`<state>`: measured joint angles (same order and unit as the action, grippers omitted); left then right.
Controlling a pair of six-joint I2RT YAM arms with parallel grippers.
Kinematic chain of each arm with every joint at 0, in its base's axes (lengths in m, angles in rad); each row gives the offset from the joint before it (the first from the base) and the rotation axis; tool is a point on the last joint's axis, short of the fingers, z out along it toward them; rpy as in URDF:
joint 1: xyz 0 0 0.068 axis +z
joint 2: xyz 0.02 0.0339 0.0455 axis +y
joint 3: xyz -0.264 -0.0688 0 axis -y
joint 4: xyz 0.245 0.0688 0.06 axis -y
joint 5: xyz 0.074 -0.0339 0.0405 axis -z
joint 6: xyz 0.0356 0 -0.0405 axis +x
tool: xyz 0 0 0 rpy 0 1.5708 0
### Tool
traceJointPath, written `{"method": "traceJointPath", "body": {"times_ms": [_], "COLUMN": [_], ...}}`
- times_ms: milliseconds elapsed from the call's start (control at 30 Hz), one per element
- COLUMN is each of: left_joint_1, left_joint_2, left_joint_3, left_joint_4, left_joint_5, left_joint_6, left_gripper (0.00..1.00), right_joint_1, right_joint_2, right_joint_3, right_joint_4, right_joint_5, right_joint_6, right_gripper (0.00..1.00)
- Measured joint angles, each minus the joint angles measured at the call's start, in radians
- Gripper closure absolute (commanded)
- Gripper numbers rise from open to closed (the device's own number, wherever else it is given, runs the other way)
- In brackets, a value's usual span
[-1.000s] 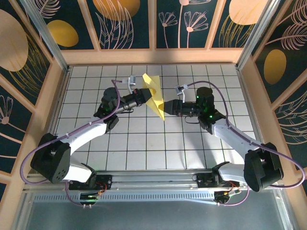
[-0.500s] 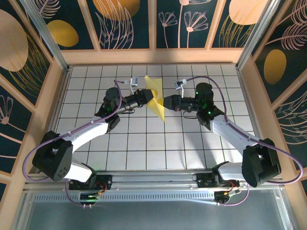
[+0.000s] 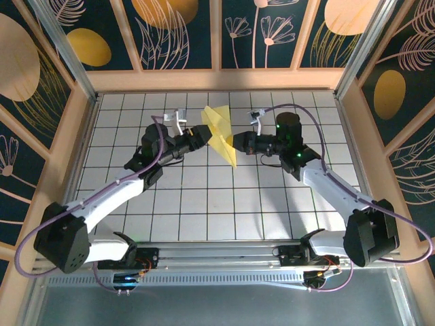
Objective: Fold a paper plane with a square sheet of paper (fold left side to right side)
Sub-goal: Turn over the paper at the center of the table.
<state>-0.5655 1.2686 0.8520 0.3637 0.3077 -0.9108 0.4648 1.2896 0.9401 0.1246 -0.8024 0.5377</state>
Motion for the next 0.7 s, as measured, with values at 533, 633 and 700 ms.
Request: {"method": "traceJointPath", "body": {"times_ms": [533,633,700], "left_joint_1": [0.0,0.0,0.0], "left_joint_2": [-0.4,-0.45,-0.47], "left_joint_3": [-0.122,-0.142,-0.147], "left_joint_4": [-0.336,-0.37,-0.385], "left_joint_5": [-0.619,-0.69,-0.724], "left_joint_6": [0.077,0.077,0.077], "left_gripper": [0.42,0.41,0.41], "right_joint_1": [0.357,0.4,0.422], "right_joint_2": [0.298,0.365,0.402], "right_joint_3": [0.395,0.415,0.428], "right_joint_4": [-0.678,-0.746,-0.783], "right_joint_5": [1.087,1.242,1.32], "right_joint_6": [-0.331,-0.349,-0.354], "right_gripper": [1.0,1.0,1.0]}}
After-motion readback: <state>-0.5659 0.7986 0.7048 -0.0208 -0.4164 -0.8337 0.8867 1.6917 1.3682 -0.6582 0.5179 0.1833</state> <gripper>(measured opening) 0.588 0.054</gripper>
